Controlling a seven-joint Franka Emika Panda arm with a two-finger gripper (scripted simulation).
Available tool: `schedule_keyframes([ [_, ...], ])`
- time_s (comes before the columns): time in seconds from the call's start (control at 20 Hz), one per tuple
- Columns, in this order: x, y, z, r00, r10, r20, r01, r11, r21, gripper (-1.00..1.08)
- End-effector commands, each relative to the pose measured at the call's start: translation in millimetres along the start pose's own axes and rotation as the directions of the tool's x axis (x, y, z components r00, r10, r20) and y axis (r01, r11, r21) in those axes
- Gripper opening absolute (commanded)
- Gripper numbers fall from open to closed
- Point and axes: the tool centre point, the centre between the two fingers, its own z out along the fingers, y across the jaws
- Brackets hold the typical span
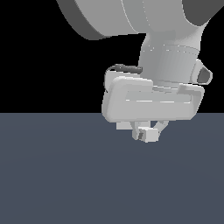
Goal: Plug the charger into the wall socket.
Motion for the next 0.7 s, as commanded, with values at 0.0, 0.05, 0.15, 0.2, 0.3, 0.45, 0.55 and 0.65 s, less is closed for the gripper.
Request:
schedule_keyframes([
  [0.0,6,-2,-7,0.999,0.054,-0.003,-0.054,0.998,-0.02,-1.0],
  [0.05,8,-3,-9,0.997,0.075,-0.004,-0.075,0.997,-0.028,-1.0],
  [0.15,12,-4,-14,0.993,0.114,-0.006,-0.115,0.992,-0.043,-1.0],
  [0.2,14,-4,-16,0.991,0.133,-0.007,-0.133,0.99,-0.051,-1.0],
  [0.3,17,-5,-20,0.986,0.168,-0.009,-0.168,0.984,-0.064,-1.0],
  [0.45,22,-6,-26,0.977,0.214,-0.012,-0.214,0.973,-0.082,-1.0],
  [0.55,25,-7,-29,0.971,0.239,-0.013,-0.239,0.967,-0.092,-1.0],
  [0.65,27,-7,-31,0.966,0.26,-0.014,-0.26,0.96,-0.1,-1.0],
])
